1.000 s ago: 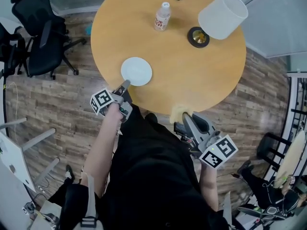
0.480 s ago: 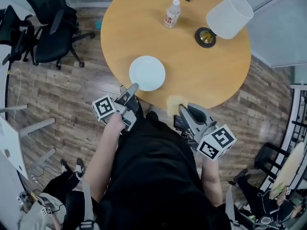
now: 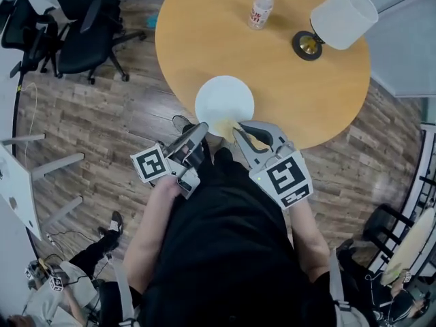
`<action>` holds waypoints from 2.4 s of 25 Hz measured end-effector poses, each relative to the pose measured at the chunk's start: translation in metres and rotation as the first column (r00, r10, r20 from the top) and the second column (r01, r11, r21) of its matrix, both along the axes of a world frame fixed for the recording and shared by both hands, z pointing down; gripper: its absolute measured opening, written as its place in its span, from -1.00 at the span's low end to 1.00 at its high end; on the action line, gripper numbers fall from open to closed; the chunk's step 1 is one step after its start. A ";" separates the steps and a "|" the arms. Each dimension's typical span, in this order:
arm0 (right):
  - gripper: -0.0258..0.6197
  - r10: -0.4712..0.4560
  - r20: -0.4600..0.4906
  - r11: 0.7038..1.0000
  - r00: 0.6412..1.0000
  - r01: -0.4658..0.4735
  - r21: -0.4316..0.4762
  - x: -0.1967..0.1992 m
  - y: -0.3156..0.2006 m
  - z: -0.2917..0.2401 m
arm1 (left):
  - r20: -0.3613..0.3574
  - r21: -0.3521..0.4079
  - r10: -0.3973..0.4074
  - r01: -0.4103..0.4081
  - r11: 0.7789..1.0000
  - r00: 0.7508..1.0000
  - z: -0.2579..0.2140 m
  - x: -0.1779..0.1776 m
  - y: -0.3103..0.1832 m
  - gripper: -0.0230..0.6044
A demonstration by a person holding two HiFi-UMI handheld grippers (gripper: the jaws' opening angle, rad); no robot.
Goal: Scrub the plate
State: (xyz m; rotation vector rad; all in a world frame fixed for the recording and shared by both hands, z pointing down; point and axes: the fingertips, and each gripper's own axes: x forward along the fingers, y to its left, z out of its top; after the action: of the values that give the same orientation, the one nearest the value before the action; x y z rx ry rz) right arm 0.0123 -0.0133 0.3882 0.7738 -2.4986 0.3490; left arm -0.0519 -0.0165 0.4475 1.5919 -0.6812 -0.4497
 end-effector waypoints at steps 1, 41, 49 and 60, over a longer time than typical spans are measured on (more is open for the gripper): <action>-0.84 -0.025 -0.008 1.000 1.000 0.025 0.008 -0.011 0.000 -0.001 | 0.011 0.000 0.005 -0.005 1.000 1.000 -0.001 -0.001 0.003 -0.86; -0.84 0.240 -0.109 0.970 0.965 -0.235 0.056 0.052 -0.082 0.008 | 0.163 0.217 0.170 -0.203 0.955 0.972 -0.042 0.016 0.009 -0.86; -0.84 0.158 -0.049 0.988 0.986 -0.157 0.011 0.022 -0.065 0.008 | 0.163 0.213 0.168 -0.201 0.956 0.972 -0.039 0.020 0.002 -0.86; -0.84 0.055 0.039 0.994 0.998 -0.051 -0.099 -0.020 -0.023 0.013 | 0.173 0.180 0.094 -0.125 0.976 0.980 -0.031 0.011 -0.005 -0.86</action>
State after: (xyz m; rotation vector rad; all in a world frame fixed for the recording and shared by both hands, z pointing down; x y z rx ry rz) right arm -0.0073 -0.0365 0.4012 0.8020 -2.4828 0.5070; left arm -0.0409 -0.0211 0.4162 1.8527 -0.6856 -0.3112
